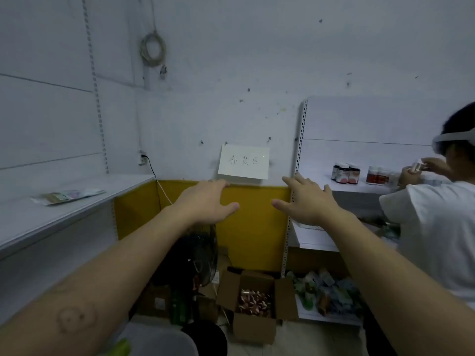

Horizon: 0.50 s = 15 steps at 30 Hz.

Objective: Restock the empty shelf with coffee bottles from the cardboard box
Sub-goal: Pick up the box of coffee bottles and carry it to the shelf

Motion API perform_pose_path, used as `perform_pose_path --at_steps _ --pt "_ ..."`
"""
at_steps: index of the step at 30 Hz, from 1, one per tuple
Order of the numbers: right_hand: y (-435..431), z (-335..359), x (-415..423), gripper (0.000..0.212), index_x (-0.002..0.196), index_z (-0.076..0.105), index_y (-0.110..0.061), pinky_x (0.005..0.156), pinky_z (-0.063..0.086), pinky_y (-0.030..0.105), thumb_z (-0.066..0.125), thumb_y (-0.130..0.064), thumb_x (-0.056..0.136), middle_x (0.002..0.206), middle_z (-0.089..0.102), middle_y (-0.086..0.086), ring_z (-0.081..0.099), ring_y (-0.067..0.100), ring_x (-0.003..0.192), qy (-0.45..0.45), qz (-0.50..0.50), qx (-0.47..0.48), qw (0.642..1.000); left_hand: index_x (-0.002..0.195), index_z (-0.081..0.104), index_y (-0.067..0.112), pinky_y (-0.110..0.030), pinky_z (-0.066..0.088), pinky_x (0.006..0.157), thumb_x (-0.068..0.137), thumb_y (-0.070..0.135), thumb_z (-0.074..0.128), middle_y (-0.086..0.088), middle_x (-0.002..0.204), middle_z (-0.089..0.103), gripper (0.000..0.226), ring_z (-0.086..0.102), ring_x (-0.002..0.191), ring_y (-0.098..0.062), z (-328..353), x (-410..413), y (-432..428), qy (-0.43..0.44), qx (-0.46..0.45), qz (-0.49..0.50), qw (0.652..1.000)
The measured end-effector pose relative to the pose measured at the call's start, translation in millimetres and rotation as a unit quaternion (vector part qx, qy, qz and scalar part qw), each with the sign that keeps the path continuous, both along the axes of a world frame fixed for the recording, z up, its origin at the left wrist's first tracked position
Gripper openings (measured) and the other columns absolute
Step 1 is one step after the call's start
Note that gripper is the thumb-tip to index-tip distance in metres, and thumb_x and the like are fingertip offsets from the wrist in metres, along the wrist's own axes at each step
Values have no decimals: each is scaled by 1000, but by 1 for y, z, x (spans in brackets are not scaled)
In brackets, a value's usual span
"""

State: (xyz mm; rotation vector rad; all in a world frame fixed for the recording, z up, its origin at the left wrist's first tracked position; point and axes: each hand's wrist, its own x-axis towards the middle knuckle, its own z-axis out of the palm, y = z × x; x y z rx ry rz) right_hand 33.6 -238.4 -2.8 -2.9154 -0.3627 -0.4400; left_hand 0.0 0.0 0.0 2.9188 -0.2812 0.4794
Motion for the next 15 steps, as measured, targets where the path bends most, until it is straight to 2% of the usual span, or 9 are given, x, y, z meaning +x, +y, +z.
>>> perform_pose_path --at_steps 8,15 --pt "35 -13 84 79 154 17 -30 116 5 64 40 -69 90 165 7 4 10 27 150 15 -28 -38 999 147 31 24 -45 43 102 88 62 48 -3 150 39 73 42 133 -23 -19 98 35 19 -6 -12 1000" --pt "58 -33 156 79 155 13 -30 117 3 63 40 -67 91 164 7 5 8 27 151 45 -55 -30 997 147 32 24 -43 43 102 89 59 48 -2 151 38 70 41 133 -22 -39 181 68 38 -33 -35 998"
